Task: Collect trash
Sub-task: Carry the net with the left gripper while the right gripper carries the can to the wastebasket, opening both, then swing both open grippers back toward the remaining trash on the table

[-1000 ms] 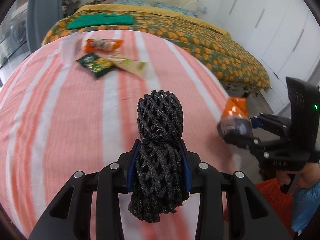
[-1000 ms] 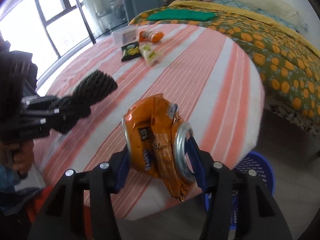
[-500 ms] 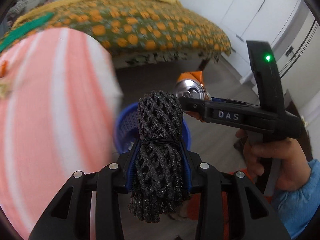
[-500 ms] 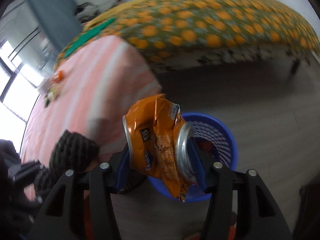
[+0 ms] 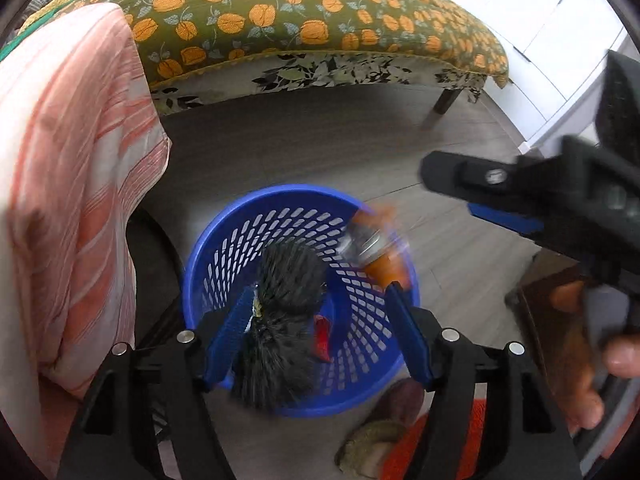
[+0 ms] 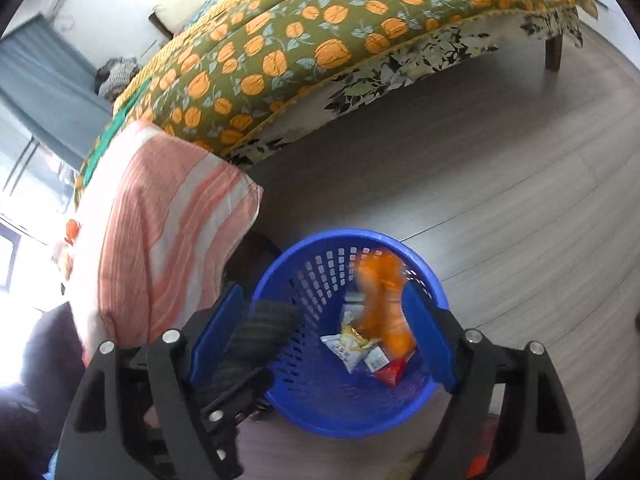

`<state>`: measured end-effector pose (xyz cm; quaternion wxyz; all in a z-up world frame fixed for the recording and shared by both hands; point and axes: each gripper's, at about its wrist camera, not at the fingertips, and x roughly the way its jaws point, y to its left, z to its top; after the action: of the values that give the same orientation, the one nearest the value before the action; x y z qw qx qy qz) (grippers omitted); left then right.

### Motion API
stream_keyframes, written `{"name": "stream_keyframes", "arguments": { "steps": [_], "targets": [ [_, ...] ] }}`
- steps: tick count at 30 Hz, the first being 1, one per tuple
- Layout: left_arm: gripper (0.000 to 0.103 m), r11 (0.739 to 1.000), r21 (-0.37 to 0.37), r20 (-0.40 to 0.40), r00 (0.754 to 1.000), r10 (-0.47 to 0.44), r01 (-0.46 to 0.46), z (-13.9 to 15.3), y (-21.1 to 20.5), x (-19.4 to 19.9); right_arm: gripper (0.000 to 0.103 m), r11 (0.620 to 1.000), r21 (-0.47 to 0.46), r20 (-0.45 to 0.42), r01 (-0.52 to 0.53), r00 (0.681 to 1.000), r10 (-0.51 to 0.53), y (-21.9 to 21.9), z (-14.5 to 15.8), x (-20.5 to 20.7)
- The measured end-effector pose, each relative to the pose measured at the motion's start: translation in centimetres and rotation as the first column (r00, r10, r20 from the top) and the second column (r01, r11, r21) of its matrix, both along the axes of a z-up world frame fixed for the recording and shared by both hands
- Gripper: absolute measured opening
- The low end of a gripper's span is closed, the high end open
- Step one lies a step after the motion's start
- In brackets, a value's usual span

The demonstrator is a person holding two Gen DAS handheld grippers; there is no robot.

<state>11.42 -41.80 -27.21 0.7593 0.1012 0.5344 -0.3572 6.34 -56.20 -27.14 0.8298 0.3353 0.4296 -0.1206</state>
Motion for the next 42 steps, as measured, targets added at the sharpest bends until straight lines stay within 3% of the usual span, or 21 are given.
{"name": "stream_keyframes", "arguments": {
  "steps": [5,12,14,18,24,32,36,42],
  "targets": [
    [0.076,0.999,-0.043,0.011,1.0,-0.021,0.022,1.8,1.4,-1.5,0.086,0.997,-0.072,0.026,0.024,0.999,-0.023,-0.2,1.8,-0.6],
    [0.084,0.983,-0.154,0.085,0.992,-0.091,0.103,8.5,8.0,-5.8,0.087,0.965,-0.256,0.059,0.052,0.998,-0.038,2.3,4.3,-1.3],
    [0.087,0.983,-0.163,0.124,0.99,-0.071,0.09,10.0,10.9,-5.9,0.087,0.947,-0.321,0.078,0.015,0.997,0.011,4.3,5.1,-1.1],
    [0.09,0.989,-0.143,0.183,0.982,0.054,-0.027,11.6,18.7,-4.1,0.087,0.89,-0.448,0.094,-0.087,0.985,0.144,9.5,6.4,-0.5],
    [0.09,0.966,-0.065,0.219,0.94,0.26,-0.251,11.3,29.1,0.6,0.087,0.843,-0.485,0.135,-0.233,0.932,0.336,19.0,8.0,0.6],
    [0.09,0.887,0.036,0.279,0.857,0.433,-0.46,11.2,38.5,6.2,0.087,0.702,-0.522,0.039,-0.485,0.808,0.587,30.7,8.7,4.3],
    [0.09,0.862,0.073,0.281,0.84,0.464,-0.501,10.3,41.9,7.4,0.087,0.658,-0.515,-0.007,-0.549,0.77,0.637,33.2,8.2,6.7],
    [0.095,0.867,0.059,0.293,0.839,0.459,-0.495,9.8,42.2,7.5,0.087,0.65,-0.489,-0.021,-0.582,0.753,0.658,33.7,8.1,10.6]
  ]
}}
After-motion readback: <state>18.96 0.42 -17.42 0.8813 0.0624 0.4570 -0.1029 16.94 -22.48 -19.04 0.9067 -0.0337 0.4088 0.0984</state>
